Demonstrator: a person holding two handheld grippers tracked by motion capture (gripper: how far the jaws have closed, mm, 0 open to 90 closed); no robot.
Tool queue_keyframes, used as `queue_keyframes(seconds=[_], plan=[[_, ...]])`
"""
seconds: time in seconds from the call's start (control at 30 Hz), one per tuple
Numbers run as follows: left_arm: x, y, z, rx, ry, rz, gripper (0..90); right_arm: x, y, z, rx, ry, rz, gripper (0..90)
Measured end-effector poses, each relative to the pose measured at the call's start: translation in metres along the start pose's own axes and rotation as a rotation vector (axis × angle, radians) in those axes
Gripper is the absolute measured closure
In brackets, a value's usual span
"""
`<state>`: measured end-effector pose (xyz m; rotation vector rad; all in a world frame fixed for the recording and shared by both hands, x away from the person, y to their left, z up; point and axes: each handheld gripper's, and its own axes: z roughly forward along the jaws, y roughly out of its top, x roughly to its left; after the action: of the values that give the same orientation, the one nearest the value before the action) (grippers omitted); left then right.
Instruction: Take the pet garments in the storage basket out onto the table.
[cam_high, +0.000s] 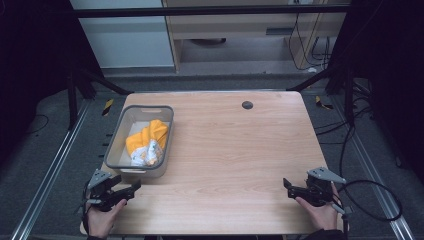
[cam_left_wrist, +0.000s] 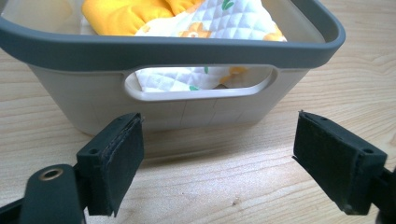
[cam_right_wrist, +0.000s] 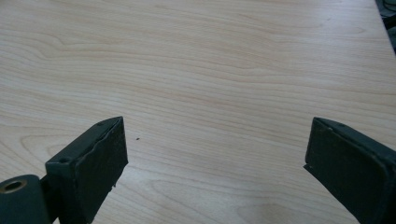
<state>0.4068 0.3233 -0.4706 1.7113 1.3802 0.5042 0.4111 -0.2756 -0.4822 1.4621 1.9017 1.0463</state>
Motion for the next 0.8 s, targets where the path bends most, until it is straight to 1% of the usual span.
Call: queue_keyframes(seconds=[0.1,0.23,0.37,0.43,0.5,0.67,0.8], plan=[[-0.001,0.001,-0.002,-0.003,0.006,0.006,17.3,0.003,-0.001,0.001,0.012,0.007,-0.006,5.0],[-0.003,0.002,-0.004,-0.008,0.008,0.023,18.8,0.004,0.000,-0.001,0.000,0.009,-0.005,5.6],[-0.003,0.003,-0.007,-0.016,0.008,0.022,19.5,0.005,-0.001,0.000,0.010,0.013,-0.013,5.9],[-0.005,0.004,-0.009,-0.022,0.006,0.023,20.0,0.007,0.000,0.000,0.014,0.018,-0.007,6.1],[-0.006,0.005,-0.010,-0.030,0.014,0.030,20.4,0.007,0.000,0.000,0.013,0.020,-0.007,6.3],[-0.006,0.008,-0.012,-0.044,0.017,0.037,21.0,0.006,-0.001,0.000,0.008,0.009,-0.008,6.8],[-0.006,0.011,-0.014,-0.051,0.011,0.037,21.0,0.006,-0.001,0.001,0.005,0.016,-0.001,7.7]])
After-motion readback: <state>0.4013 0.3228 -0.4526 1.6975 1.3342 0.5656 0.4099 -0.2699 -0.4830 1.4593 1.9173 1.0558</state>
